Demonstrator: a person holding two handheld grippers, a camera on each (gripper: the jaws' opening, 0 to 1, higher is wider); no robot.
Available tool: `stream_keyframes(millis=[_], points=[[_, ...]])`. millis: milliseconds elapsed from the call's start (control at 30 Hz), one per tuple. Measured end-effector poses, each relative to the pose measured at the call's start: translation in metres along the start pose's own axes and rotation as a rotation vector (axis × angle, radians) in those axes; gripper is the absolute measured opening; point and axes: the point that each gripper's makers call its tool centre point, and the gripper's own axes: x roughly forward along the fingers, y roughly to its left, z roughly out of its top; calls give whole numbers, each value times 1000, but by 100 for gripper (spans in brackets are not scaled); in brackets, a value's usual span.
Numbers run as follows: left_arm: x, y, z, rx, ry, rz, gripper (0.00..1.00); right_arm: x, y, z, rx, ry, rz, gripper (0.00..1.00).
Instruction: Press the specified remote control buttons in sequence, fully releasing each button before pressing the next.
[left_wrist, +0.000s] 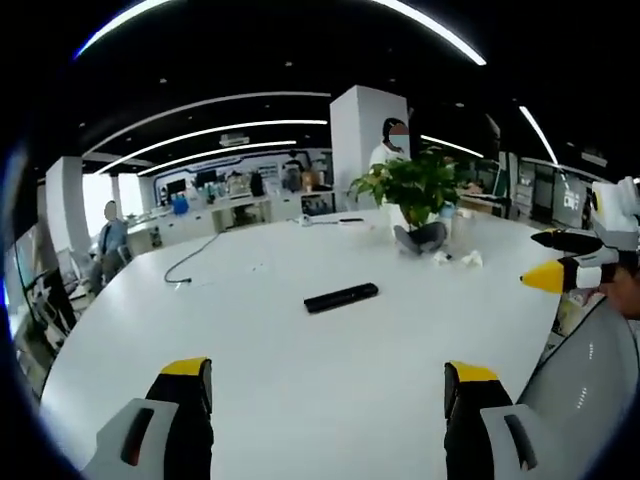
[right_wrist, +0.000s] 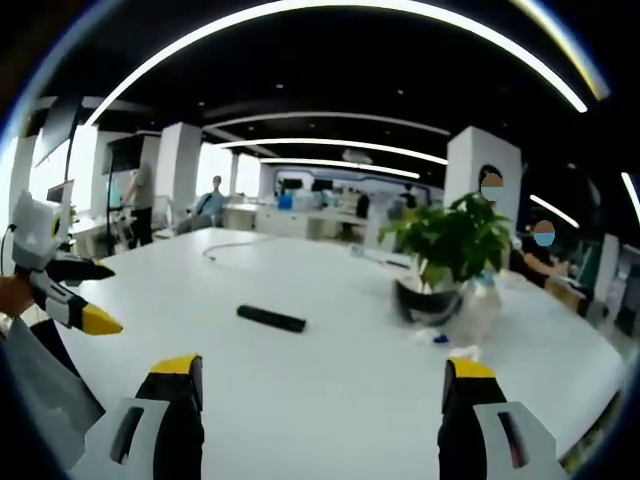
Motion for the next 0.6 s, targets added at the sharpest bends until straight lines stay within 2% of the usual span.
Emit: stream_keyframes(millis=[200,600], points=[[-7,6,-14,-13,30,30,100,1,1,-2,-6,9,1,99],[-14,19,-5,7,-36,106,100,1,1,-3,-15,16,2,99]])
